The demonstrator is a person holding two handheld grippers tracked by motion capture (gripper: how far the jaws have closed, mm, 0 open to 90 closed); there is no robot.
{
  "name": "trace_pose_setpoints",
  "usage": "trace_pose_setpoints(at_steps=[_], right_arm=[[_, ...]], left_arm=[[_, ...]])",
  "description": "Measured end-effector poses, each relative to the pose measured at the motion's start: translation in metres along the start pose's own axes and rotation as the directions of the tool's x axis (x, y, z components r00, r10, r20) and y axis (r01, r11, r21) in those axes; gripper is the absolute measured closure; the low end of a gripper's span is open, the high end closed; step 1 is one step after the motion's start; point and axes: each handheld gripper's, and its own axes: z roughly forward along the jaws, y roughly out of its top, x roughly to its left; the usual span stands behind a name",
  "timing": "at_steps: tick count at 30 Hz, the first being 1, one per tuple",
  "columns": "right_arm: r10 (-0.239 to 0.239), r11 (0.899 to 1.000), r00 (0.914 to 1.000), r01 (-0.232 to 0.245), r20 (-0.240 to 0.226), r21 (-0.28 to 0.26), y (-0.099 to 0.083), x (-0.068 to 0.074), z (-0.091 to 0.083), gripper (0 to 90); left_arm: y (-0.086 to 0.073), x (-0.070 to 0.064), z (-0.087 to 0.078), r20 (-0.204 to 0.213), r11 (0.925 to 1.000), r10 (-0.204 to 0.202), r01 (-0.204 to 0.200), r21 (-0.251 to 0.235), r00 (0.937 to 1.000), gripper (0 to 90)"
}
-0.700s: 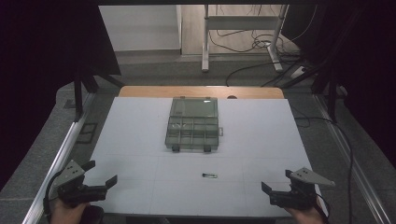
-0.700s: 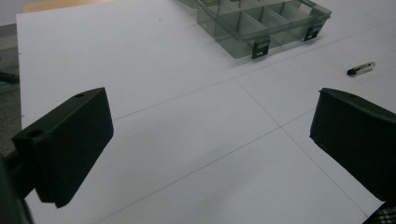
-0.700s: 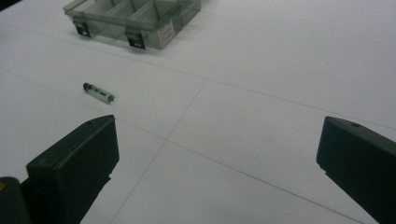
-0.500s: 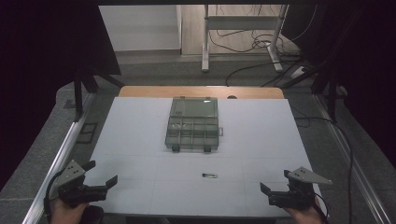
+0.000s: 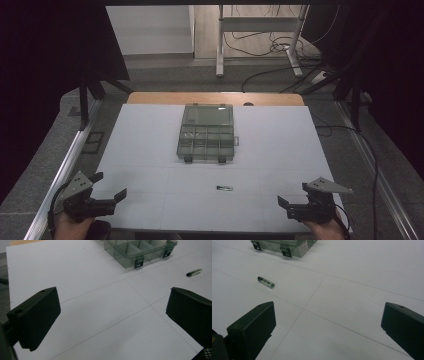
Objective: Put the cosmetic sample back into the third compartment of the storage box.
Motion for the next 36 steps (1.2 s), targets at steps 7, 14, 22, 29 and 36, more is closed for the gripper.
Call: trace_pose_setpoints(at_steps=[7,14,22,29,36], right_arm=[[-0.007,1.000,0.9998,0.007,-0.017,-0.002,0.001,-0.001,0.003,0.0],[-0.030,1.000,0.9977,0.031,-0.060,0.004,0.007,0.001,0.014,0.0],[-0.045,0.999,0.9959,0.047,-0.079,0.015,0.009,0.002,0.021,0.0],[-0.057,0.998,0.9951,0.059,-0.080,0.025,0.013,0.005,0.025,0.0],[-0.076,0.997,0.9928,0.078,-0.093,0.018,0.020,0.010,0.031,0.0]], left_arm=[[0.000,0.001,0.000,0.003,1.0000,-0.004,0.004,-0.001,1.0000,0.1],[0.000,0.001,0.001,0.005,1.0000,-0.003,0.003,0.000,1.0000,0.2],[0.000,0.001,0.001,0.009,1.0000,0.000,0.000,0.002,1.0000,0.4],[0.000,0.001,0.001,0.012,1.0000,-0.001,0.001,0.003,0.9999,0.6],[0.000,0.001,0.001,0.013,1.0000,0.000,0.000,0.004,0.9999,0.7]])
